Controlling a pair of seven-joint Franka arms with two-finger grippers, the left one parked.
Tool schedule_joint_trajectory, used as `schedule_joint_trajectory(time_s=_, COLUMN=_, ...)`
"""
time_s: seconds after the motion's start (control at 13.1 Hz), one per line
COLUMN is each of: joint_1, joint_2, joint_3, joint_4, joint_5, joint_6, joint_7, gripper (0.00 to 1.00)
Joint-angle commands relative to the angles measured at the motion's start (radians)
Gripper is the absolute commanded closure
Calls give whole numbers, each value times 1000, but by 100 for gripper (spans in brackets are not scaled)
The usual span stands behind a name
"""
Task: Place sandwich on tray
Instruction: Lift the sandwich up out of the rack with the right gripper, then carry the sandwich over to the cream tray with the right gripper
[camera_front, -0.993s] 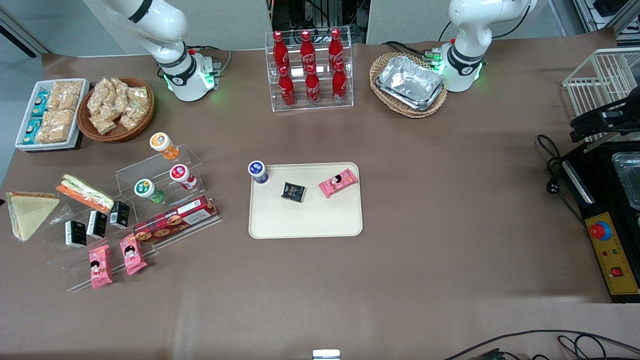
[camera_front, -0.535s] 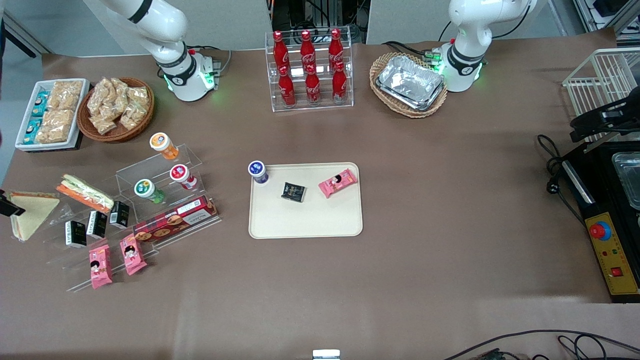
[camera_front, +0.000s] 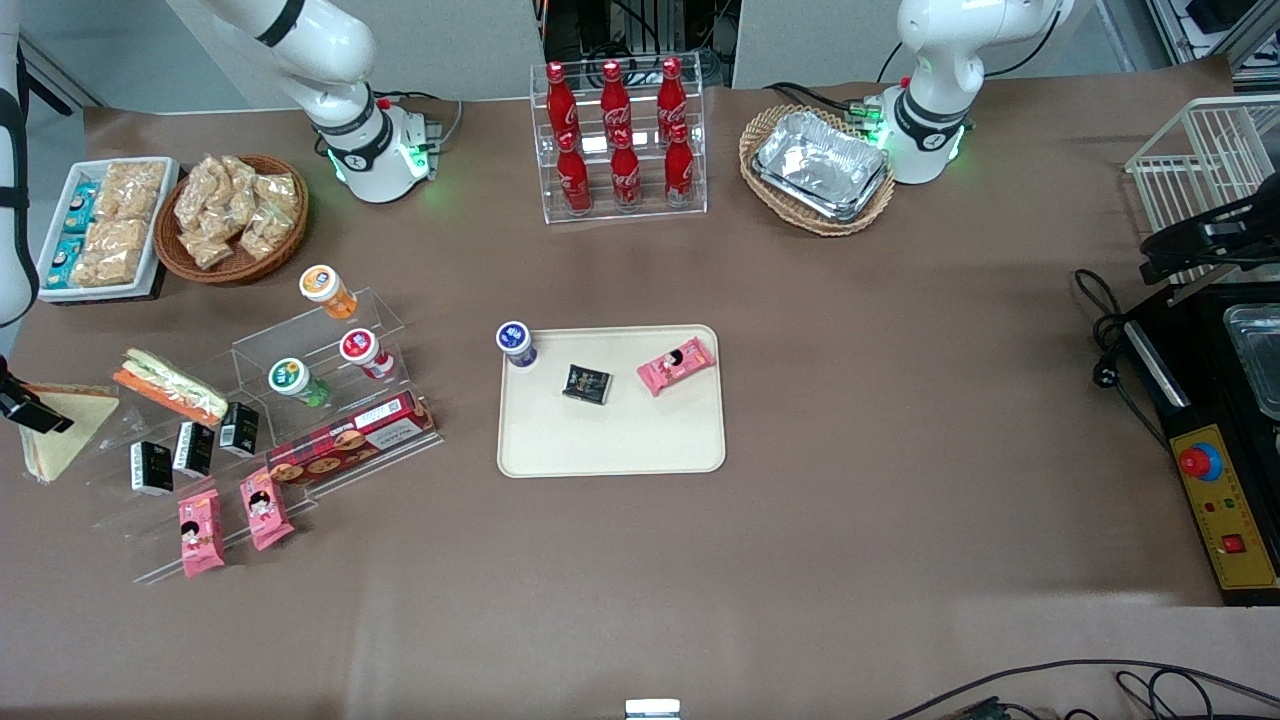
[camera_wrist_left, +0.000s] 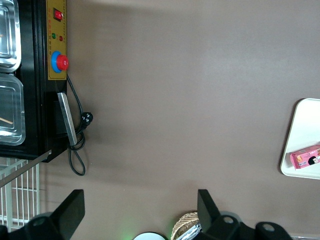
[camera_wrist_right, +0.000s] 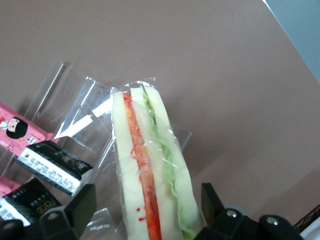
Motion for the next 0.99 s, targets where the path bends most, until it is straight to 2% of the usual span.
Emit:
schedule_joint_trajectory(time_s=0.0, joint_1=-18, joint_2=-1, joint_3=1, joint_4=-8, joint_5=22, joint_6=25, joint_7=-97, gripper=57)
schedule_joint_trajectory(time_s=0.15, joint_1=-24, joint_2=-2, joint_3=2, joint_4=-1, joint_5=25, joint_6=22, joint_7=-147, gripper=72)
schedule_joint_trajectory(time_s=0.38, joint_1=-24, joint_2=-7, joint_3=1, joint_4=35, joint_5=48, joint_6=-7, joint_7=-201, gripper=73)
schedule_joint_trajectory(time_s=0.61, joint_1=-17, joint_2=-7, joint_3=4, joint_4=133, joint_5=50, joint_6=-160, joint_7=-227, gripper=72)
schedule_joint_trajectory(time_s=0.76, joint_1=0, joint_2=-16, joint_3=27, joint_4=157, joint_5=47, joint_6=-207, joint_7=-251, gripper=72)
schedule_joint_trajectory(time_s=0.92, joint_1=18, joint_2=-31, joint_3=57, joint_4=167, joint_5=45, joint_6=-237, joint_7=-407, gripper=72)
